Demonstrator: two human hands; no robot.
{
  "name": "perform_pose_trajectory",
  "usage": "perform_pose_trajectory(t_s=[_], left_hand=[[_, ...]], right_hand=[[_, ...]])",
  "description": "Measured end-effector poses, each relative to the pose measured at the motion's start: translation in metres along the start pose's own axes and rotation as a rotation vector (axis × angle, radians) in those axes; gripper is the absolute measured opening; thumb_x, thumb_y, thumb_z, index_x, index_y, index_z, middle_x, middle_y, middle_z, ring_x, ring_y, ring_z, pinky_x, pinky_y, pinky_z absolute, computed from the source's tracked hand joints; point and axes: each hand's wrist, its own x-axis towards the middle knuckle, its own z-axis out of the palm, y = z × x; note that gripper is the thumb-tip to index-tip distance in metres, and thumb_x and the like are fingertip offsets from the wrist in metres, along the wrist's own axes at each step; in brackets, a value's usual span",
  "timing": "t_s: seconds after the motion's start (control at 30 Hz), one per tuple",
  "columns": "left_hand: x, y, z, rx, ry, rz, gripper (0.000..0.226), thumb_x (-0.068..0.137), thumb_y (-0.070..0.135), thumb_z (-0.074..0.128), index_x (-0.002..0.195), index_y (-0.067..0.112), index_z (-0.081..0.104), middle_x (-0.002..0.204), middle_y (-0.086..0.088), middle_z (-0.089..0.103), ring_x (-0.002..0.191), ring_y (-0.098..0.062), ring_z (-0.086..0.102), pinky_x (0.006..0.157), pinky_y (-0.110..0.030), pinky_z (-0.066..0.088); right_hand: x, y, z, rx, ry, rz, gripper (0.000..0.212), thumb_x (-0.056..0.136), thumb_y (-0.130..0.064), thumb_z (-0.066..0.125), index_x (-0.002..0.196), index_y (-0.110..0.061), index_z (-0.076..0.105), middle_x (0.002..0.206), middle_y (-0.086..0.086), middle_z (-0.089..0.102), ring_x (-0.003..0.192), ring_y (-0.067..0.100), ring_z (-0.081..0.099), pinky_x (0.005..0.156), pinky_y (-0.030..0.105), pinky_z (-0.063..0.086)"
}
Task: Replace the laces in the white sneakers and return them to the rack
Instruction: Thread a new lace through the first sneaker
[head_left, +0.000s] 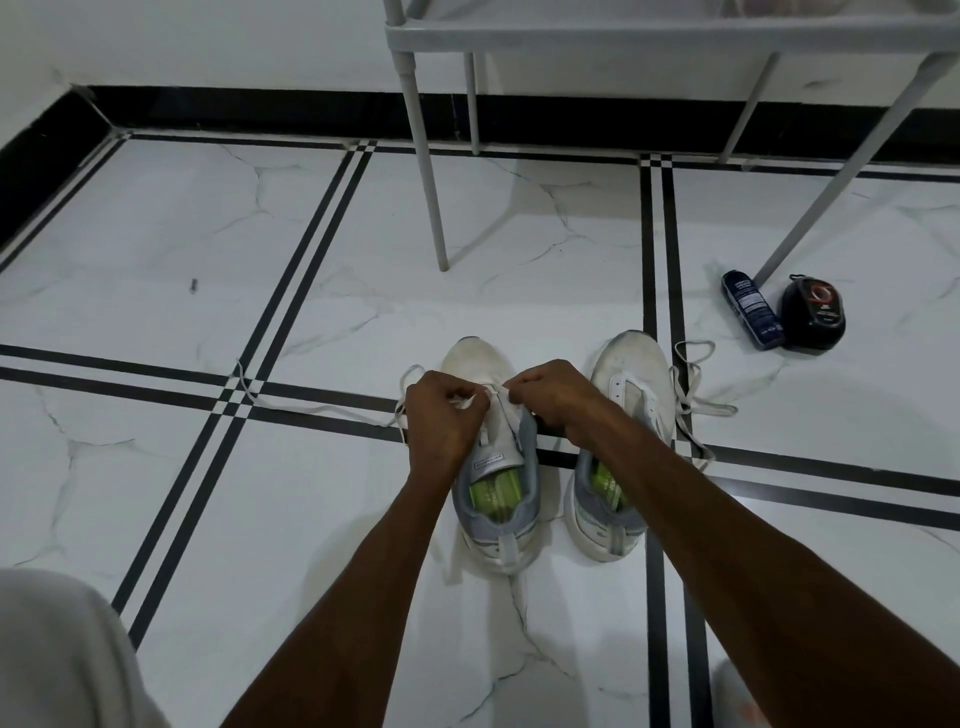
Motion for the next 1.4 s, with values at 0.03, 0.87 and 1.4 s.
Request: perform_pose_trajectory(t_s=[0.03,0.87,1.4], left_hand=[[0.000,-0.001,0.000,-0.006,-0.003,-0.006,0.012,0.079,0.005,0.078,0.069,0.011,0.075,0.065,0.016,0.065,0.075,0.008,0.063,0.068,-0.003,0.041],[-0.017,0.028,0.023,0.562,0.033,-0.182,0.045,0.091,0.059,0.049,0.078,0.026,0.077,0.088,0.005,0.068,0.106,-0.029,0.051,0.091,-0.047,0.033],[-0.017,0.023,0.019,0.435,-0.048,-0.087,0.024,0.092,0.039,0.061,0.081,0.026,0.077,0.097,0.005,0.068,0.105,-0.031,0.049,0.092,-0.047,0.036]], right_hand=[[0.000,-0.001,0.000,-0.001,-0.003,0.008,0.022,0.081,-0.002,0.064,0.099,0.004,0.074,0.072,0.008,0.057,0.058,0.015,0.047,0.056,0.027,0.042],[0.009,-0.004,0.000,-0.054,0.051,-0.134,0.019,0.089,-0.018,0.072,0.075,-0.004,0.073,0.083,0.014,0.075,0.076,0.027,0.074,0.076,0.040,0.063],[0.011,-0.007,-0.073,-0.273,0.389,-0.622,0.042,0.088,-0.022,0.075,0.127,-0.013,0.064,0.124,0.008,0.053,0.092,0.022,0.064,0.092,0.034,0.053]])
